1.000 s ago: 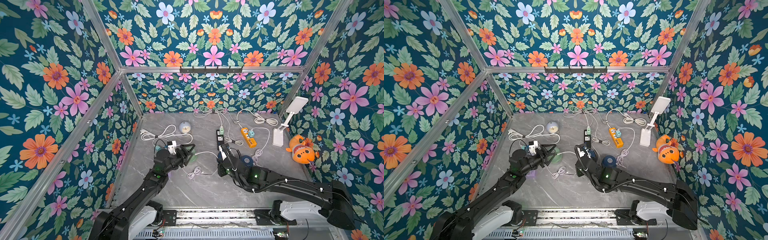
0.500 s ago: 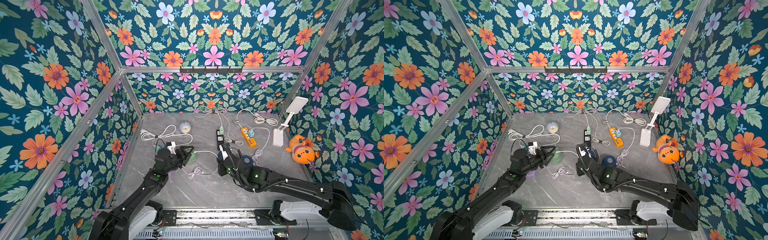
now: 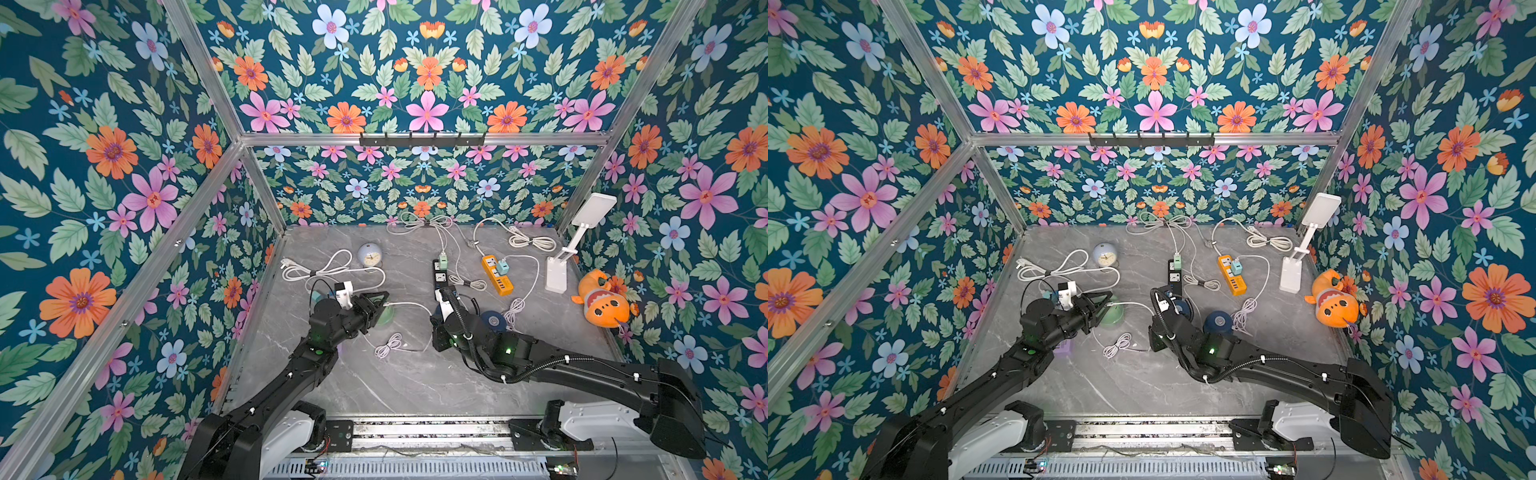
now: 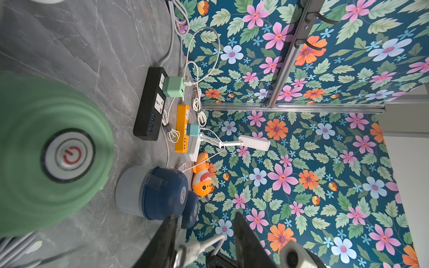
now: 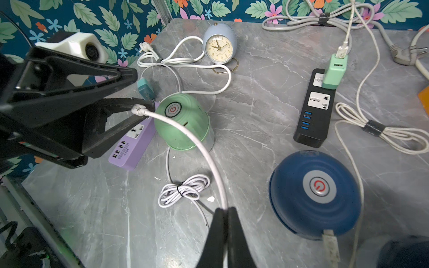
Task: Charge the cordless meat grinders
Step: Pick up the charging cable from the center of the board.
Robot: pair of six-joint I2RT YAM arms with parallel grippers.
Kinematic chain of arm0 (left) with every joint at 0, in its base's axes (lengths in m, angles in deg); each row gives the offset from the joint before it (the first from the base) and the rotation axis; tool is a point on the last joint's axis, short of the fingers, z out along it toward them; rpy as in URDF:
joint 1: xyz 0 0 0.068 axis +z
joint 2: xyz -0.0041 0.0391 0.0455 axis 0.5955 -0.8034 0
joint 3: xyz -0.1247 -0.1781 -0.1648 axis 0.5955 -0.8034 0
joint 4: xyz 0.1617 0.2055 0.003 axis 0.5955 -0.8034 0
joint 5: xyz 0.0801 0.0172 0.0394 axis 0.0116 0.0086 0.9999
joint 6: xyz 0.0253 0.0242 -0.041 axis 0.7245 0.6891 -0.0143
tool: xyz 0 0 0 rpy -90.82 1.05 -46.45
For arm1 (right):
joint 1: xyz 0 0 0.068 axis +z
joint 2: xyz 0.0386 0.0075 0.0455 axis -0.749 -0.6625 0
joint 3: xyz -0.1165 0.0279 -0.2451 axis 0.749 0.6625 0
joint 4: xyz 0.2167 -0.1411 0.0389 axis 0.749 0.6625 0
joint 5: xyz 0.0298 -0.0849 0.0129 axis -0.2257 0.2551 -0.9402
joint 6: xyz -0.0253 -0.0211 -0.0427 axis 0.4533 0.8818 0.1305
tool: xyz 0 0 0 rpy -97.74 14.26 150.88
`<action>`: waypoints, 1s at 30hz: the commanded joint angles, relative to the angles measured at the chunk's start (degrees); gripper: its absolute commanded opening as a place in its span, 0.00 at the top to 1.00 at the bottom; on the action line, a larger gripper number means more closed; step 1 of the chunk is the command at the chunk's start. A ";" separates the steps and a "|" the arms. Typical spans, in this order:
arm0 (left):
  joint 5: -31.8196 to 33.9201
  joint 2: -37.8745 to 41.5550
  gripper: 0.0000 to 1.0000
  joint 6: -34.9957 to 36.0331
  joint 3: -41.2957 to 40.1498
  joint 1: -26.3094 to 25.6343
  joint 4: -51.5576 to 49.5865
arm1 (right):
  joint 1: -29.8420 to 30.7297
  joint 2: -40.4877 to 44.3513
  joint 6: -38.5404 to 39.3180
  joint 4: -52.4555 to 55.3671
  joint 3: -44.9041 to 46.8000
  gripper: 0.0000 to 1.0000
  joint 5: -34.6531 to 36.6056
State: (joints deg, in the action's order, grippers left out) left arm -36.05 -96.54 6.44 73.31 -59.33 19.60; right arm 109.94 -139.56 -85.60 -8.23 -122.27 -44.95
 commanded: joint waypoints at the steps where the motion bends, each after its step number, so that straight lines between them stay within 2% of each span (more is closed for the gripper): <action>1: -0.41 -0.07 0.63 -0.51 -0.22 0.02 2.68 | 0.00 -0.17 -0.48 -1.65 0.04 1.00 -0.62; 14: -0.31 0.25 0.82 0.20 -0.50 0.02 1.99 | -0.08 0.42 -0.69 -1.45 0.95 1.00 -1.20; 20: -1.04 -0.13 1.00 1.59 -0.12 0.02 0.95 | -0.20 1.13 -0.45 -0.14 0.97 1.00 -2.20; 21: -1.60 -0.46 1.00 2.73 0.54 0.02 -0.02 | -0.73 1.53 -0.39 1.39 0.48 1.00 -3.46; 22: -2.77 -1.26 1.00 5.01 2.17 0.07 -2.42 | -2.19 1.89 -0.40 3.23 -0.46 0.91 -7.24; 24: -5.98 -3.90 1.00 11.36 7.22 0.24 -10.41 | -5.64 2.57 0.20 6.91 -2.25 0.81 -16.99; 25: -7.69 -5.33 1.00 14.35 9.26 0.27 -13.43 | -6.66 2.93 0.84 8.88 -3.13 0.76 -19.55; 27: -10.84 -7.97 1.00 18.27 13.11 0.28 -17.18 | -8.33 3.62 3.82 13.89 -5.64 0.52 -22.97; 30: -12.51 -9.76 1.00 22.12 17.23 0.29 -21.75 | -9.54 3.36 9.18 20.25 -9.52 0.37 -24.26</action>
State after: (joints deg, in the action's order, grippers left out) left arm -44.40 -105.35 20.95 87.69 -59.11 5.17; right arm 101.22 -136.19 -82.13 3.81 -129.39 -63.60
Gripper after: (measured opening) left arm 0.084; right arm 0.606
